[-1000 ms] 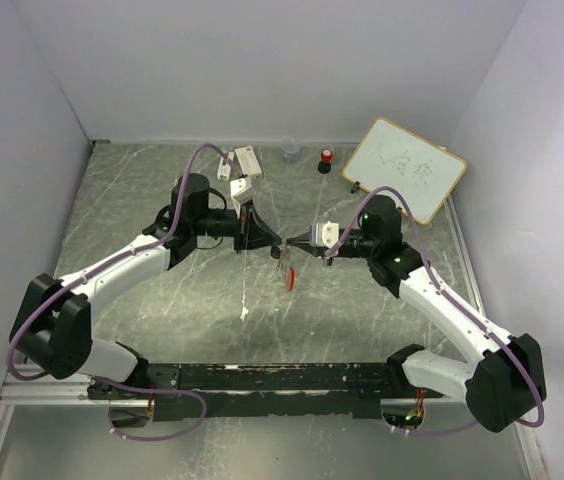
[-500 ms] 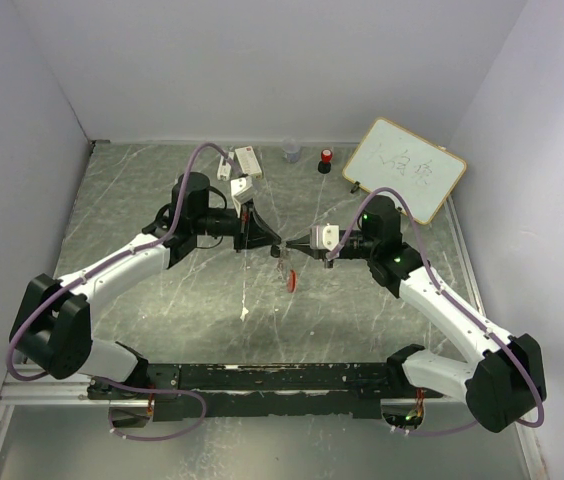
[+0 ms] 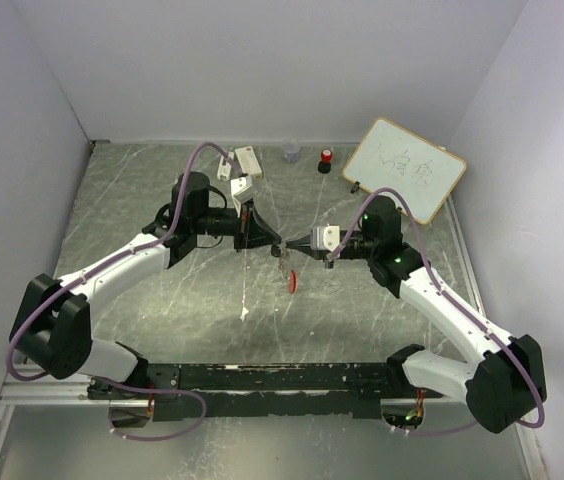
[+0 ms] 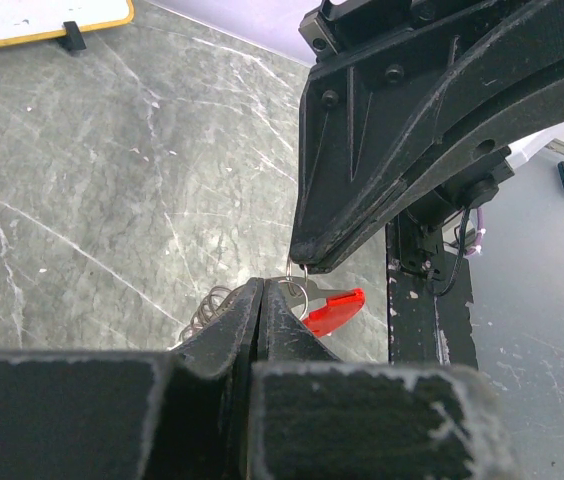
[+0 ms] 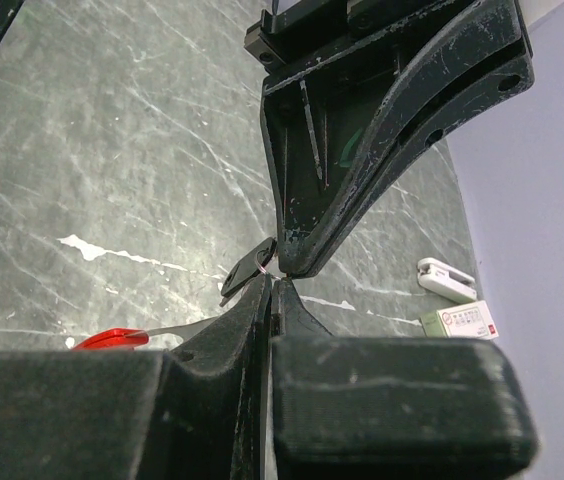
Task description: Put the keys on the keyring
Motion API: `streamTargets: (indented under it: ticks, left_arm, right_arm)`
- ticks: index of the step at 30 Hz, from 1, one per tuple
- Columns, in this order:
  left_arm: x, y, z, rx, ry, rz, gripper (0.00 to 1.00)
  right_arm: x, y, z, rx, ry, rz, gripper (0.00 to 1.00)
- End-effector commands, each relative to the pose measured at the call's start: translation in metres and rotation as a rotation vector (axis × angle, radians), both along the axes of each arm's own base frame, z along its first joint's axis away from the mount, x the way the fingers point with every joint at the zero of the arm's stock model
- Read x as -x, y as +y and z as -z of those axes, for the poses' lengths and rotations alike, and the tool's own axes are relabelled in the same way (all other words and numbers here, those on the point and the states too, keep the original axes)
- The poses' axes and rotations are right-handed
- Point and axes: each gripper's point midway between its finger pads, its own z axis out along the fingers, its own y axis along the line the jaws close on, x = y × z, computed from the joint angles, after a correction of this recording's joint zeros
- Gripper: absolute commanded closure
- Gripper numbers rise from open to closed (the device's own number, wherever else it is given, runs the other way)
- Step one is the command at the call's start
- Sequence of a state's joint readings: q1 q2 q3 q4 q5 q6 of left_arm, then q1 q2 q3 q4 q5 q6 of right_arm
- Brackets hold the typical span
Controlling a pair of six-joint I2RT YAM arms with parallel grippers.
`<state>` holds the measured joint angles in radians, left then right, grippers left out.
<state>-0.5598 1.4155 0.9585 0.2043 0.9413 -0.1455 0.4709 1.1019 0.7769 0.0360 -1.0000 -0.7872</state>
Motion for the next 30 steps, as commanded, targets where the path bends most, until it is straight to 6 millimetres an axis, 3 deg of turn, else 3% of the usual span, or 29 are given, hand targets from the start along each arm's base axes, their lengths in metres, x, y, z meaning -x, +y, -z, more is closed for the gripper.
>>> streamTargets:
  ticks: [1,30]
  left_arm:
    - [-0.0054,-0.0032,-0.0144,0.023,-0.043,0.000,0.93]
    - [-0.0033,-0.0069,-0.0115,0.030,-0.032,0.015,0.93]
  right_arm:
    - [0.0024,-0.0004,-0.0111,-0.026,-0.049,-0.016,1.00]
    - [0.0003,0.0004,-0.0128,-0.040,-0.055,-0.008,1.00]
